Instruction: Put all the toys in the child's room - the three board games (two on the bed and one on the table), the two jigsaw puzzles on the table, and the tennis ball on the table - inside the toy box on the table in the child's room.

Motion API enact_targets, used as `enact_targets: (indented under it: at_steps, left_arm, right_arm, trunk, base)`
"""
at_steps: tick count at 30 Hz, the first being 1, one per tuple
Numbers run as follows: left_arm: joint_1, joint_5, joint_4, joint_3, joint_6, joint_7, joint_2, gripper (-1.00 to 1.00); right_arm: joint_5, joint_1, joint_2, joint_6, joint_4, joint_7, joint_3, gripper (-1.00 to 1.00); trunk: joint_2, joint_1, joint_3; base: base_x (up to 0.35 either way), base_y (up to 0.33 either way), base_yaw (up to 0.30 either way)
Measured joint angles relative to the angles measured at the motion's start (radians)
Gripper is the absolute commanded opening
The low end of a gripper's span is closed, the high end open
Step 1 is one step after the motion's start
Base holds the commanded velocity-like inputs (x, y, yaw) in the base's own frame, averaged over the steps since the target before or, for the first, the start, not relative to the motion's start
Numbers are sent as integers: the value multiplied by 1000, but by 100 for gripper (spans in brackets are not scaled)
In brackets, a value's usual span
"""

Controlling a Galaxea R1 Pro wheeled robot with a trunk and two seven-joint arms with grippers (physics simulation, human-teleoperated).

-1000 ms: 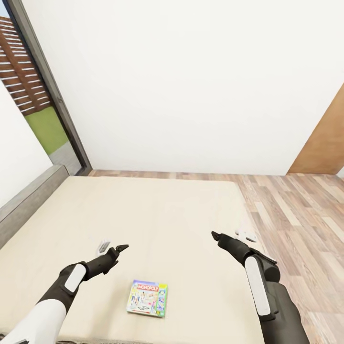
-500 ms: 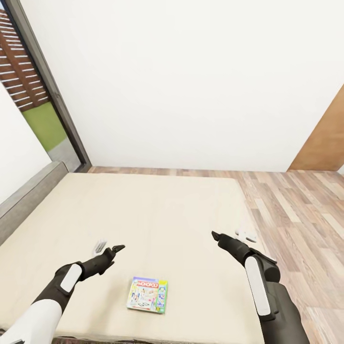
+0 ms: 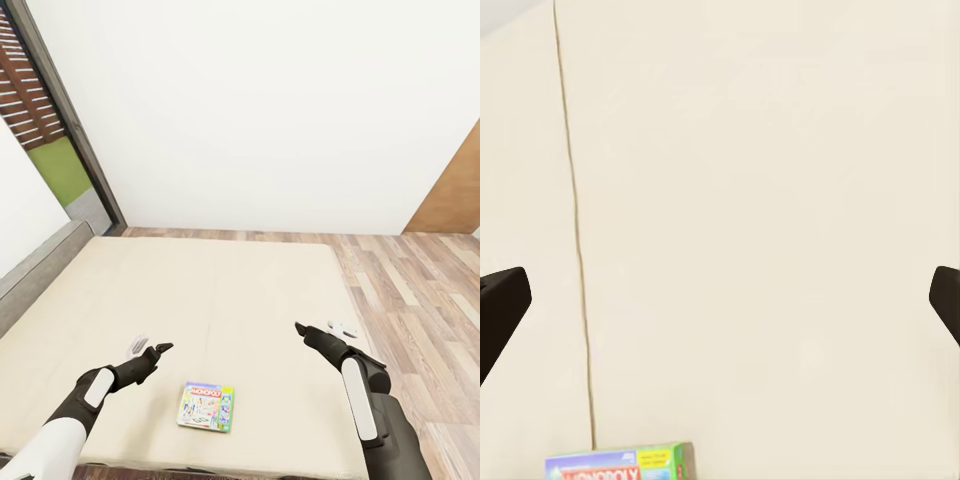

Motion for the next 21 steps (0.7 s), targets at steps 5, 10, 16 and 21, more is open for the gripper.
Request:
enact_targets:
  at_steps: [5,10,16,21]
  left_arm:
    - [0,0,0,0,-2,1,-1,100]
    - [0,1,0,0,-2,1,0,100]
    - [0,3,0,0,5,0,1,100]
    - [0,4,-18,0,12,-4,3,100]
  right_arm:
    - [0,0,0,0,0,0,0,100]
    - [0,0,0,0,0,0,0,100]
    - [0,0,0,0,0,0,0,100]
    - [0,0,0,0,0,0,1,100]
  trunk:
    - [0,0,-8]
    - [0,0,-16]
    - [0,0,-26]
    - [0,0,-35]
  base:
    - [0,0,0]
    - [0,0,0]
    - [0,0,0]
    - [0,0,0]
